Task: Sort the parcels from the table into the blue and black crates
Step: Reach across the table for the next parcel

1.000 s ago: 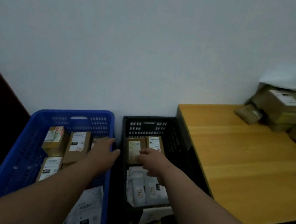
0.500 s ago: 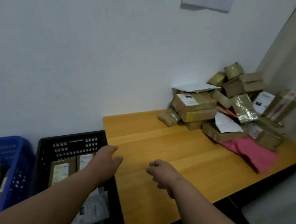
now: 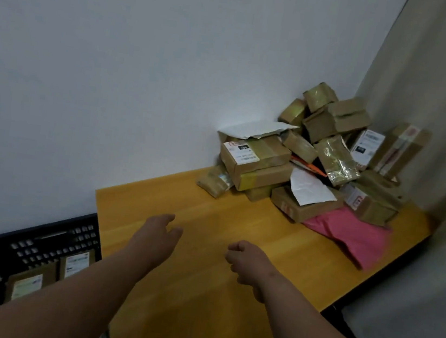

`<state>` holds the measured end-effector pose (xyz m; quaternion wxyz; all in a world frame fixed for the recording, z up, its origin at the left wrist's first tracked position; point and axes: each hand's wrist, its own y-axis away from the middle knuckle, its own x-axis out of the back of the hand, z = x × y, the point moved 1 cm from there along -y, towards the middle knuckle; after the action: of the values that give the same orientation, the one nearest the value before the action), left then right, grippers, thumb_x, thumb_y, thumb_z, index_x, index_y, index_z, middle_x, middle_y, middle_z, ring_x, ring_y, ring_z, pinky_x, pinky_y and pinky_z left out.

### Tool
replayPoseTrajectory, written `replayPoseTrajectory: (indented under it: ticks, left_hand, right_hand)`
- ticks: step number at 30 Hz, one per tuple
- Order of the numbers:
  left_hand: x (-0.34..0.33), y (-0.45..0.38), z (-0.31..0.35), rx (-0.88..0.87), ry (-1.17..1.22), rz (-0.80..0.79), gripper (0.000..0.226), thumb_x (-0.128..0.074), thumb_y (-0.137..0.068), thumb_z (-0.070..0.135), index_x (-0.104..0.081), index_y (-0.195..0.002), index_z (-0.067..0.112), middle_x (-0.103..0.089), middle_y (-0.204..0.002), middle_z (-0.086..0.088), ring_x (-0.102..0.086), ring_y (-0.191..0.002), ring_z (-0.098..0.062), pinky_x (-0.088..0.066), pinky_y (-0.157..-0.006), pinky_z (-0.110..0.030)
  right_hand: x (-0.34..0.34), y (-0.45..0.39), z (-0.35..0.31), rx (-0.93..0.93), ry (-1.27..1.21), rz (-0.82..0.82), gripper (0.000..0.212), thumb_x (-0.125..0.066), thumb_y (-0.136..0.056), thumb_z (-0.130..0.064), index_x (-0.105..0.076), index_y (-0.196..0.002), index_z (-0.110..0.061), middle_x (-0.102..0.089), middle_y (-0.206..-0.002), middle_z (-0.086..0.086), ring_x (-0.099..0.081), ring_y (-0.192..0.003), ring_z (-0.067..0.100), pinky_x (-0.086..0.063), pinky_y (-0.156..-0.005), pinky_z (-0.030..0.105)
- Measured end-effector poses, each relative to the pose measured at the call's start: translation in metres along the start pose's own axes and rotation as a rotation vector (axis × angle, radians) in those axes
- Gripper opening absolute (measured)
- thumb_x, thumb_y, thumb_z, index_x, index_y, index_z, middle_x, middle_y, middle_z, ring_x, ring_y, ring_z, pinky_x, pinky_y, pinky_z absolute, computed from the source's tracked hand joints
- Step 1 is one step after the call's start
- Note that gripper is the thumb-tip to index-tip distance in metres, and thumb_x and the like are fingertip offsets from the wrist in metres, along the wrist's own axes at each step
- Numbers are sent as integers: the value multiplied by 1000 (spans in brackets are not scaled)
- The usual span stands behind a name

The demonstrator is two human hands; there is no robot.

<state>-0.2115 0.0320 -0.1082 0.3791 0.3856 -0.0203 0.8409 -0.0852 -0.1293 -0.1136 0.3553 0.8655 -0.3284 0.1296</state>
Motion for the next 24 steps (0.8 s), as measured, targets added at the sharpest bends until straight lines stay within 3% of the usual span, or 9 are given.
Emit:
replayPoseTrajectory:
  ticks: [4, 9, 14, 19, 21, 24]
  left_hand:
    - [-4, -37, 24, -46, -25, 18, 52, -47, -100, 36, -39, -147, 16, -37, -152, -7, -40, -135, -28, -38, -108, -41]
    - [-11, -71, 53, -65, -41, 33, 52, -49, -99, 35, -38, -147, 17, -40, -150, -7, -41, -134, -26, -38, -108, -41]
    - [-19, -113, 78, -13, 11, 118, 54, -48, -100, 34, -34, -149, 17, -41, -150, -4, -42, -135, -25, -37, -108, -38]
    - [-27, -151, 108, 77, 92, 217, 55, -49, -99, 35, -32, -149, 19, -48, -144, -1, -47, -130, -22, -40, -103, -37]
    - [-32, -164, 118, 110, 127, 245, 54, -49, -99, 33, -33, -149, 19, -48, -144, -2, -47, -130, -23, -40, -104, -37]
    - [-39, -176, 128, 148, 150, 283, 51, -49, -100, 32, -37, -147, 18, -48, -144, -1, -46, -131, -21, -37, -104, -34]
  right_hand:
    - [36, -30, -12, 49, -33, 87, 19, -52, -98, -27, -56, -115, -21, -55, -116, 1, -54, -102, 19, -48, -84, 34]
    - [63, -70, -32, 128, -19, 149, 26, -51, -98, -24, -58, -122, -15, -58, -115, 4, -56, -108, 23, -46, -87, 35]
    - [97, -132, -70, 321, 20, 306, 20, -51, -96, -21, -61, -113, -19, -63, -113, 3, -56, -92, 14, -45, -74, 28]
    - [136, -200, -112, 541, 241, 428, 30, -54, -95, -23, -59, -123, -15, -60, -124, 8, -58, -113, 23, -52, -93, 37]
    - [150, -223, -126, 650, 402, 513, 39, -58, -90, -24, -55, -129, -16, -53, -130, 7, -50, -120, 24, -42, -100, 34]
    - [162, -253, -143, 712, 617, 472, 60, -56, -88, -24, -39, -145, -25, -31, -152, 7, -25, -142, 25, -21, -116, 41]
